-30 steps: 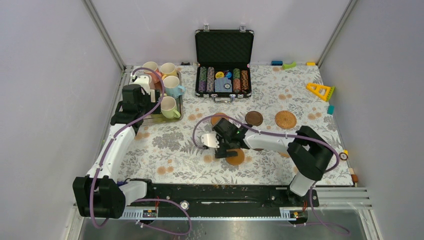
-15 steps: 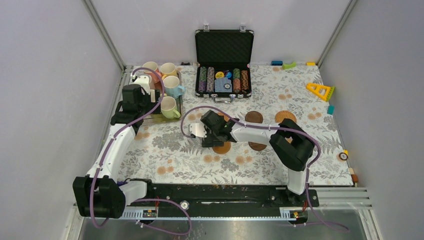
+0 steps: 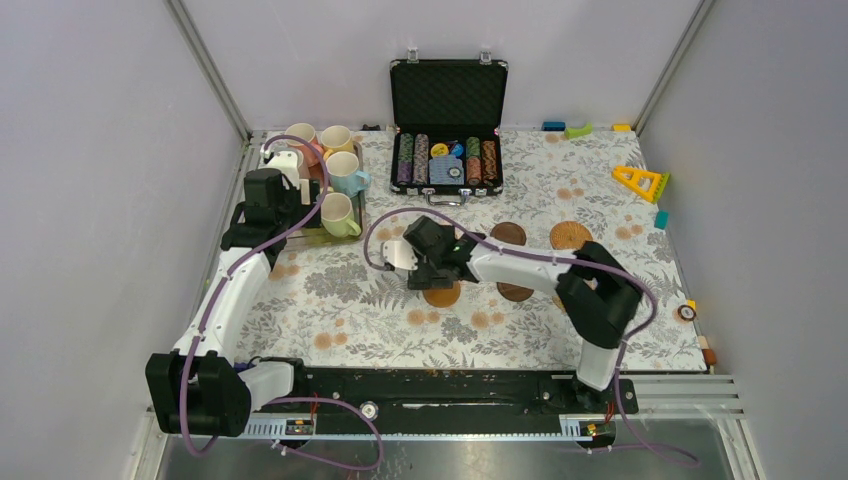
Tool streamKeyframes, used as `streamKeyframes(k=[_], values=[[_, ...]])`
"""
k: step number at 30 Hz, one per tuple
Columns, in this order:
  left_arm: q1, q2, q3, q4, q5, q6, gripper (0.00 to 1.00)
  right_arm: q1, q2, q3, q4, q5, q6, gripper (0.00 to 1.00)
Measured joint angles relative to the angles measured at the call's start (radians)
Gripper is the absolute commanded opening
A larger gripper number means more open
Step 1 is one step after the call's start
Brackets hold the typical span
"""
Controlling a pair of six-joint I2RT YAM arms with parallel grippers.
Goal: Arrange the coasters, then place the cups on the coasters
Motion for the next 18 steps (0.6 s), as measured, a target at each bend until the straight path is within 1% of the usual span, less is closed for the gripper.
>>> streamKeyframes(k=[4, 6, 9, 15, 18], values=[[0.000, 0.000, 0.000, 0.000, 0.000, 0.000, 0.99, -0.024, -0.149, -0.029, -0.049, -0.005, -0.005, 1.00], [0.000, 0.000, 0.000, 0.000, 0.000, 0.000, 0.99, -0.061, -0.254, -0.082, -0.052, -0.005, -0.012, 1.00], [0.000, 0.000, 0.000, 0.000, 0.000, 0.000, 0.99, -0.123, -0.341, -0.162, -0.051, -0.002, -0.020, 1.00], [0.000, 0.000, 0.000, 0.000, 0.000, 0.000, 0.99, -0.214, -0.355, -0.334, -0.056, 0.009, -0.040, 1.00], [0.000, 0.000, 0.000, 0.000, 0.000, -0.001, 0.99, -0.235, -0.355, -0.385, -0.055, 0.027, -0.050, 1.00]])
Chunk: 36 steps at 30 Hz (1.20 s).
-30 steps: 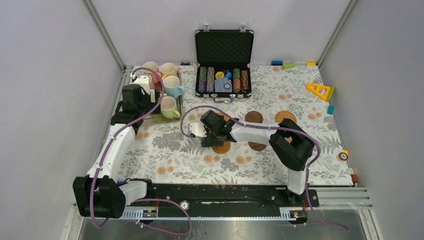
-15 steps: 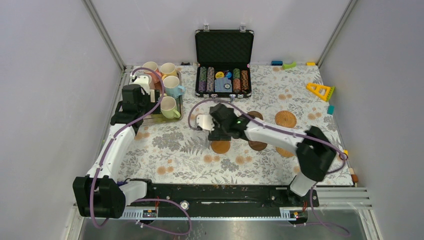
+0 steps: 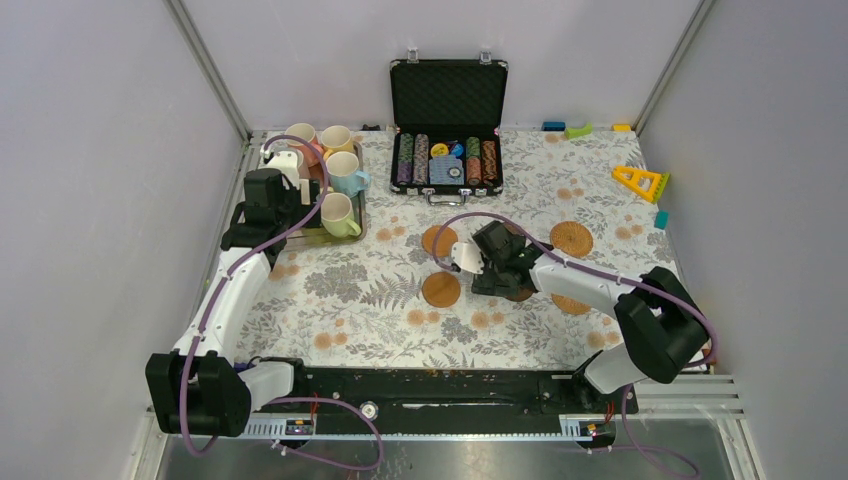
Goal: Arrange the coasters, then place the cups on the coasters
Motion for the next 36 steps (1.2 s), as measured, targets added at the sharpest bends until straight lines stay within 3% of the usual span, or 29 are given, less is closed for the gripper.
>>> streamKeyframes(k=[16, 36], values=[[0.000, 0.000, 0.000, 0.000, 0.000, 0.000, 0.99, -0.028, 0.061, -0.023, 0.057, 0.027, -0.005, 1.00], [0.000, 0.000, 0.000, 0.000, 0.000, 0.000, 0.99, -0.030, 0.058, 0.000, 0.033, -0.098, 0.056, 1.00]])
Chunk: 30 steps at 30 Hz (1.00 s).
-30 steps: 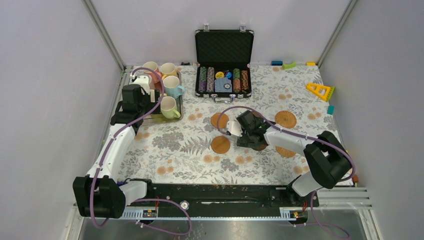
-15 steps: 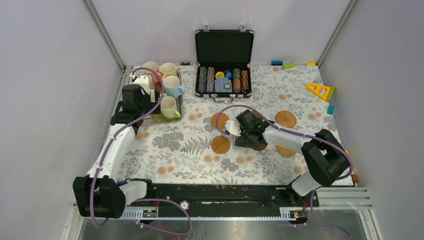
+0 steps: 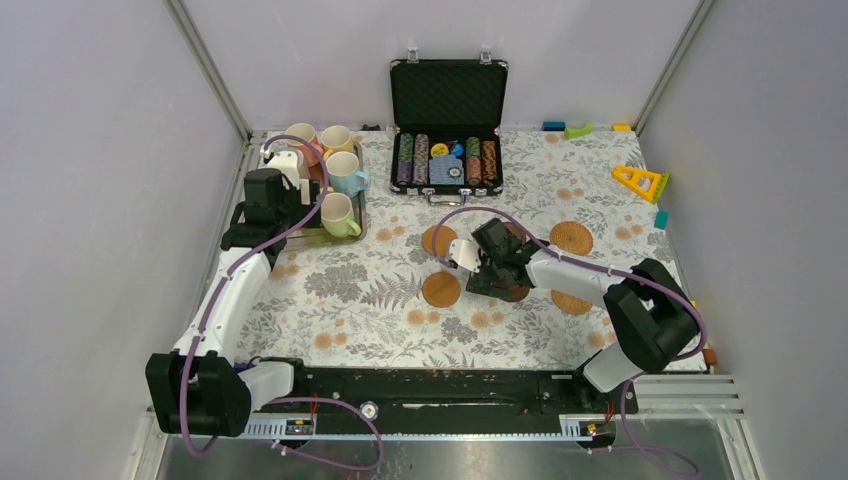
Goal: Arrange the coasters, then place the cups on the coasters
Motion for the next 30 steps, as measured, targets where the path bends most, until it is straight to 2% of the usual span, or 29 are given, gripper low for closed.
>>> streamKeyframes(k=[9, 19, 30], values=[[0.000, 0.000, 0.000, 0.000, 0.000, 0.000, 0.99, 0.001, -0.024, -0.004, -0.004, 0.016, 0.002, 1.00], [0.005, 0.000, 0.000, 0.000, -0.001, 0.001, 0.99, -0.050, -0.330, -0.024, -0.087, 0.053, -0.050, 1.00], [0.013, 0.000, 0.000, 0.000, -0.050, 0.003, 0.99, -0.160, -0.414, -0.189, -0.158, 0.077, -0.072, 1.00]])
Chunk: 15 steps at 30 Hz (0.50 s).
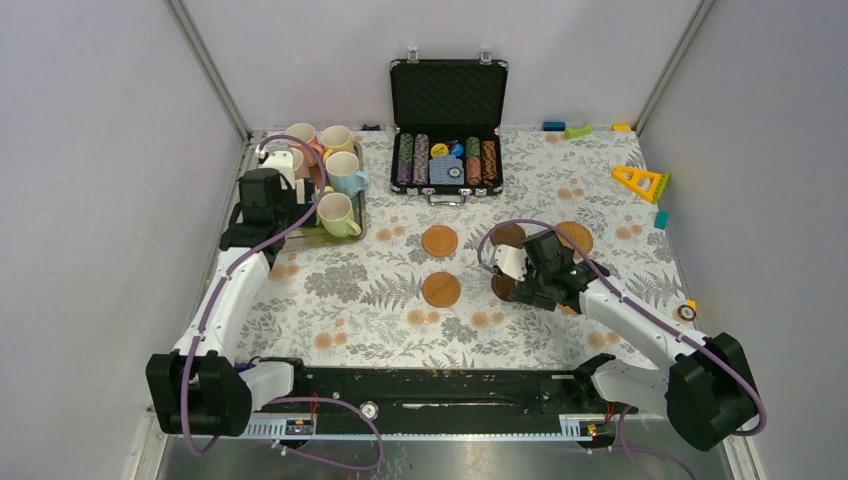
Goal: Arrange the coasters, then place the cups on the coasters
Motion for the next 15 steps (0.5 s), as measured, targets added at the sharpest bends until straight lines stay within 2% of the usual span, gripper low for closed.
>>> streamKeyframes(k=[15], values=[[0.003, 0.013, 0.015, 0.000, -0.024, 0.000, 0.99, -0.056, -0.048, -0.103, 0.038, 0.055, 0.005, 1.00]])
